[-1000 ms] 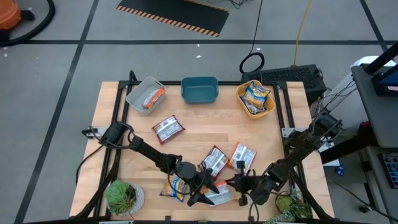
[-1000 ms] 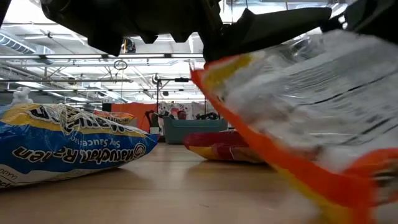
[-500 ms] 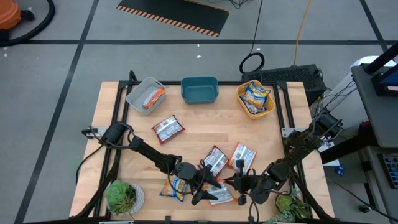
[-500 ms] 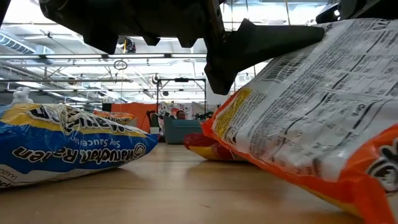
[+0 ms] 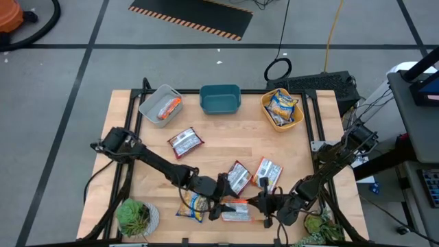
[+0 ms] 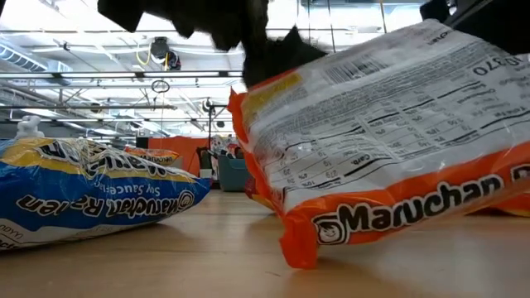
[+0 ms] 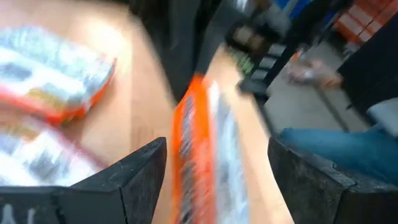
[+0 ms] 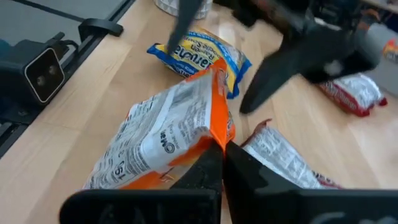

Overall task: Sort Maruchan noodles
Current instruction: Put the bottom orange noodle into the gray bin

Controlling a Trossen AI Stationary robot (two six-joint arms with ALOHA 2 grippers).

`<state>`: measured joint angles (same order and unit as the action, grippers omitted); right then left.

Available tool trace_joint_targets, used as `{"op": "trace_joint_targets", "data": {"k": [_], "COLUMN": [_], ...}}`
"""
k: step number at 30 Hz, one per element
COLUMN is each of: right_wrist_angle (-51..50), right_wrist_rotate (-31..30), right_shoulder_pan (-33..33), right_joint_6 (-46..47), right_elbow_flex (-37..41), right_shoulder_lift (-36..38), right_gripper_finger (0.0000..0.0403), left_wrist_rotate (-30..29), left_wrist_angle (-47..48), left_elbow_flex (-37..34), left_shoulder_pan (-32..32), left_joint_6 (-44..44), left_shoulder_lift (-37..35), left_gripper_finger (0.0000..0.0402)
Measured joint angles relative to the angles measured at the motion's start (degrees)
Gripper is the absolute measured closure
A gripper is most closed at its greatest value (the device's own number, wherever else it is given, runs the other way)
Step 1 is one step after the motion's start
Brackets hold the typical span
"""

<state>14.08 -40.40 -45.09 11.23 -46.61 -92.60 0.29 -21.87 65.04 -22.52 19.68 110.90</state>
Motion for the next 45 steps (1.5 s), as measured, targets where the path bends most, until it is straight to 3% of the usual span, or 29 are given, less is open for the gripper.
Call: {"op": "trace_joint_targets", "data": {"k": [9,23,27,34,36,39,45], "right_wrist_angle": [2.4,5.9,5.8,4.8,4.4,3.1,1.7], "right_wrist_rotate": [0.5,1.7,1.0,-10.1,-10.8,-10.8,-14.3], "right_shoulder_pan": [1.6,6.5,7.4,6.8,6.7,6.7,6.8], "right_joint_6": [-9.2,-17.9,-18.0,-17.9,-17.9,-17.9,-15.1], "right_elbow_flex": [0.0,0.0,0.0,0.0,0.0,0.0,0.0], "right_shoulder_lift": [0.0,0.0,1.4,4.3,4.4,4.3,4.3], "right_gripper_finger": [0.0403,0.0403,0.0403,0.0403,0.0403,0.0403,0.0403], "left_wrist_rotate": [7.1,7.2,3.6,-4.2,-5.3,-7.3,-9.3], "left_wrist_angle": [3.0,5.0,5.0,4.7,4.7,4.9,5.3], "left_elbow_flex": [0.0,0.0,0.0,0.0,0.0,0.0,0.0], "left_shoulder_pan": [0.1,2.9,3.5,4.6,4.9,4.9,4.9], "left_joint_6": [1.3,6.8,6.6,8.6,8.5,7.8,7.3], "left_shoulder_lift": [-0.3,-0.3,-0.3,-0.3,-0.3,-0.3,-0.3], "left_gripper_finger": [0.0117,0.0117,0.0117,0.0117,0.0118,0.0140,0.0249]}}
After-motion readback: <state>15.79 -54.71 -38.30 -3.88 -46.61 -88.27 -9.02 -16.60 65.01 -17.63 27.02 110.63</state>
